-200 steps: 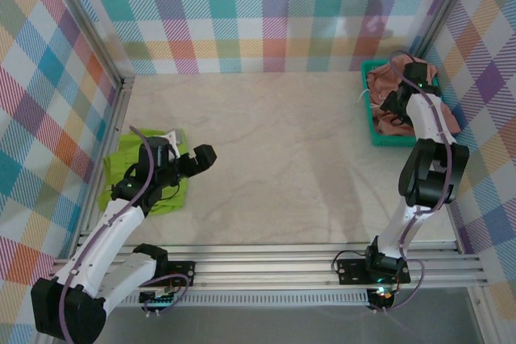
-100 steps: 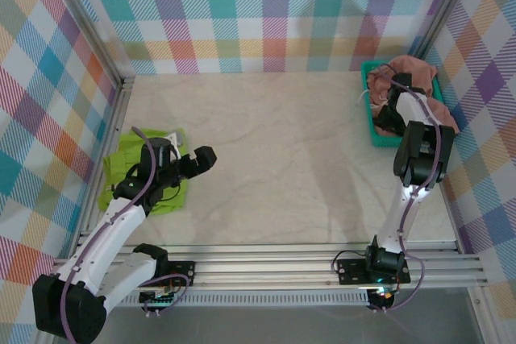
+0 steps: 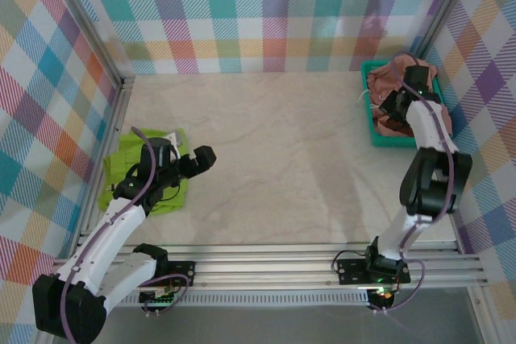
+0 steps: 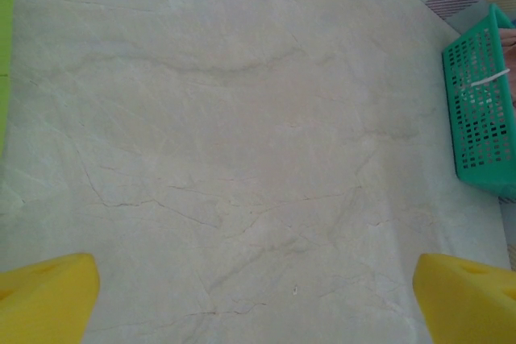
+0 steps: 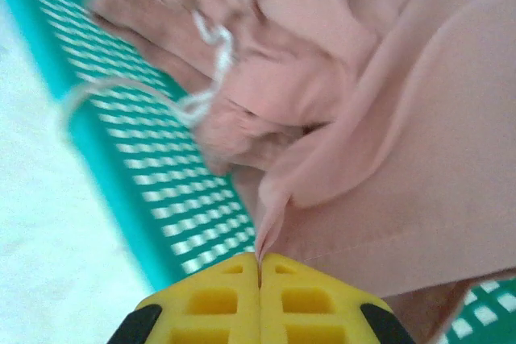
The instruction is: Fold and stack the shorts
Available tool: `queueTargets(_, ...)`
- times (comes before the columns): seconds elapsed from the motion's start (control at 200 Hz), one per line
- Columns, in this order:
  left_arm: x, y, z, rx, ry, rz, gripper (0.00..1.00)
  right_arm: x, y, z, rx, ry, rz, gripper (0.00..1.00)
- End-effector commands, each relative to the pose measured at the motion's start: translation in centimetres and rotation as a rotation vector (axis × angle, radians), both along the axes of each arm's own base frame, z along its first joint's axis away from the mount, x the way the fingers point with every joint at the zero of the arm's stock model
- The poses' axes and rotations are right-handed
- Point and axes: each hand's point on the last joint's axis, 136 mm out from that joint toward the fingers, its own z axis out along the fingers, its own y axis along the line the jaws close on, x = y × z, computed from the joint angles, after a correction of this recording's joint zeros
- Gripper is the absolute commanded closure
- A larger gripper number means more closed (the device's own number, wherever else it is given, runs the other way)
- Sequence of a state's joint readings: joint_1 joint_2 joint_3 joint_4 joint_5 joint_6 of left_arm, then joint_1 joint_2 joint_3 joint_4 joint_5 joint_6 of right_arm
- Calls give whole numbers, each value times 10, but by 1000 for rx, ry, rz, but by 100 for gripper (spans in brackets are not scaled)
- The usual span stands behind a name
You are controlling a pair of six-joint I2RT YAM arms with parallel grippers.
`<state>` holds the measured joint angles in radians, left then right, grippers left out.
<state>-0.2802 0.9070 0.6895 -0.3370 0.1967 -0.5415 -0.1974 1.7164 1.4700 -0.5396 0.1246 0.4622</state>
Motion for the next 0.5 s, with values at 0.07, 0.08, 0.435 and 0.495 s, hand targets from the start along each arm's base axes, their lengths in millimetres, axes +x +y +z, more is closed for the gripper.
queueTargets(0.07, 0, 0, 5, -8, -40, 7, 0, -2, 26, 74, 96, -341, 6, 100)
queueTargets(0.08, -1, 0, 6, -8, -42, 7, 0, -3, 27, 77, 95, -356, 10, 100)
queueTargets(0.435, -3, 1, 13, -20, -67, 18, 0, -42, 125, 240, 140, -772, 345, 100)
queueTargets(0.495, -3, 2, 14, -24, -71, 21, 0, -48, 153, 260, 150, -808, 439, 100)
